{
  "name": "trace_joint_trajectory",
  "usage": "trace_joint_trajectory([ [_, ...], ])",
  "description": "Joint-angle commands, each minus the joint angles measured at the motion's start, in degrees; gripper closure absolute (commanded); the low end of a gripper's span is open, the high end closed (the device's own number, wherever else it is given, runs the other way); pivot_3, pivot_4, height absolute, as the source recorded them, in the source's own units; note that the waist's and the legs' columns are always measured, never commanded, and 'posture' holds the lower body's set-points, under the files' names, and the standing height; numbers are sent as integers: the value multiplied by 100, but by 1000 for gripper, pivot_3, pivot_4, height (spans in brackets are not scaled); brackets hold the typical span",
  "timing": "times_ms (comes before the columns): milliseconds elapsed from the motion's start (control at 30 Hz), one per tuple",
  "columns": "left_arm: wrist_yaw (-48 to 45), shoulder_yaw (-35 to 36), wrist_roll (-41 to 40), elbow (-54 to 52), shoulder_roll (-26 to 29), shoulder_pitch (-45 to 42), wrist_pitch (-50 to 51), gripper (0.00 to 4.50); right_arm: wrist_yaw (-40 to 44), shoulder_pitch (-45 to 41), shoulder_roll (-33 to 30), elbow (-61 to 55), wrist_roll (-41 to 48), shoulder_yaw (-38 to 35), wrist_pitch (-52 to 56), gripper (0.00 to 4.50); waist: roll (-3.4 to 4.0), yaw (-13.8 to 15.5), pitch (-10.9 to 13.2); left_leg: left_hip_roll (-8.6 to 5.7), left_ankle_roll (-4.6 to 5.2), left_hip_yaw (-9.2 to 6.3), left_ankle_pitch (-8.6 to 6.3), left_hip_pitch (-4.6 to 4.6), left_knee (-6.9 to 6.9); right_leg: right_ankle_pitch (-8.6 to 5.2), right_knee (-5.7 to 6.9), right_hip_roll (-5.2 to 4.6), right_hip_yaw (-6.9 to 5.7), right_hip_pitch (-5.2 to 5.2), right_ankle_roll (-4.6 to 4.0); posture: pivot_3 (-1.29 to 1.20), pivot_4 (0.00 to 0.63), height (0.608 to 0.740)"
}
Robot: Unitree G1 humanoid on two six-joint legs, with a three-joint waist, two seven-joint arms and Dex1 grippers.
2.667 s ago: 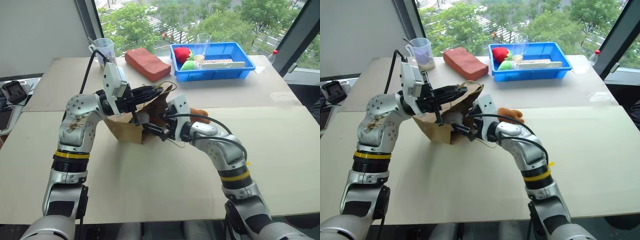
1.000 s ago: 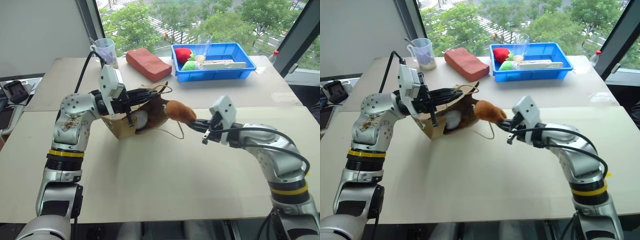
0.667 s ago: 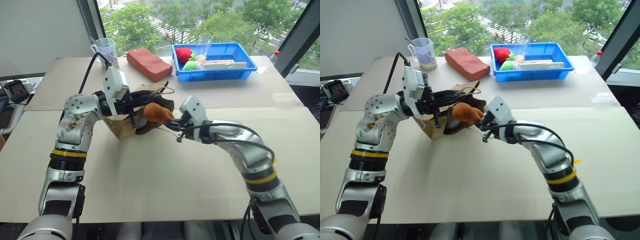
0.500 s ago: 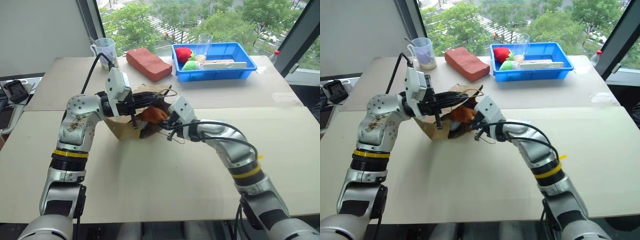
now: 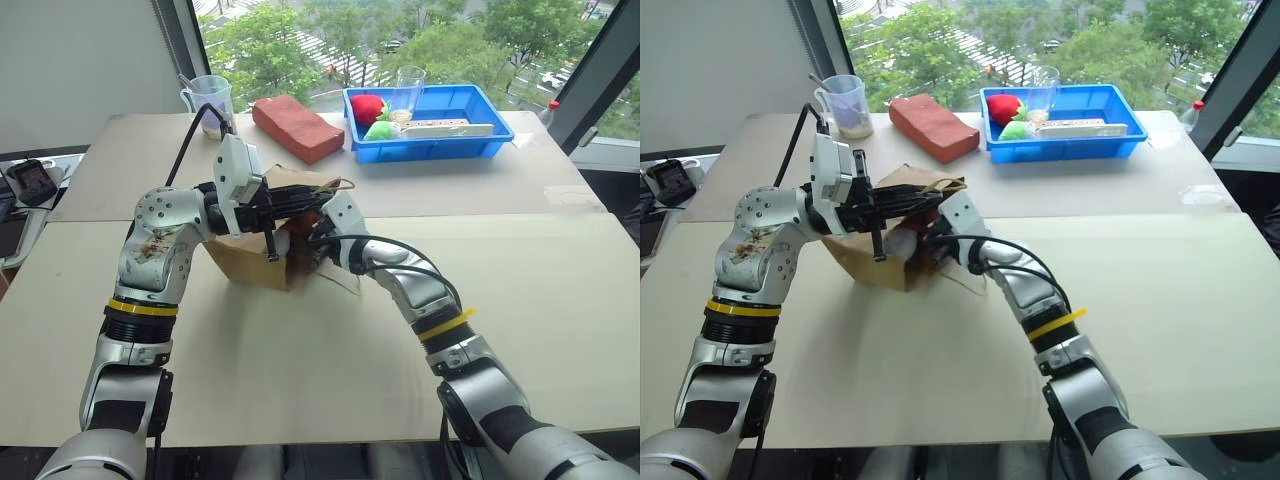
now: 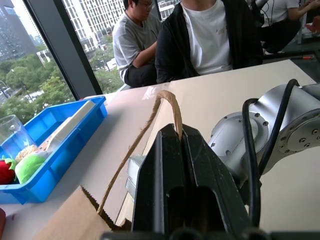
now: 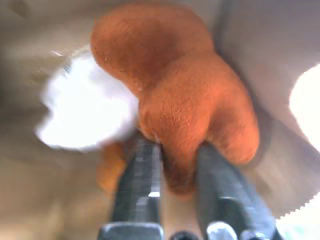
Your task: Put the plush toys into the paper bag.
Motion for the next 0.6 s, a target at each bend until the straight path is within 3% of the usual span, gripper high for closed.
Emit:
trace_joint_trajectory([
  [33, 64, 112, -117, -236, 59, -33, 61, 4500, 221, 84, -86, -607, 126, -159, -37, 1792, 0, -5, 0, 0, 0, 0, 0, -1, 0, 0, 0, 0, 0, -1, 0, 0, 150, 740],
  [200, 97, 135, -103, -173, 52, -50, 62, 4500, 410, 336, -375, -1234, 149, -235, 168, 46, 0, 0, 0, -1, 2, 0, -1, 0, 0, 0, 0, 0, 1, 1, 0, 0, 150, 740],
  [367, 118, 125, -53, -110, 64, -41, -2, 4500, 794, 756, -980, -2496, 511, -423, 917, 18, 0, 45, 0, -2, 4, -3, -2, -3, 1, 0, -2, 0, -1, 4, 0, 0, 150, 740],
  [467, 129, 134, -43, -72, 83, -55, -28, 4500, 1473, 1073, -1585, -3258, 985, -439, 1478, 18, 0, 35, 0, -2, 19, -3, -11, -3, 2, 0, -3, 0, -1, 5, 0, 0, 150, 740],
  [600, 144, 117, -26, -12, 57, -91, -70, 4500, 1816, 1344, -2008, -3636, 1340, -440, 1825, 18, -1, 33, 0, -2, 34, -3, -20, -1, 3, 0, -7, 0, -2, 11, 0, 0, 150, 740],
])
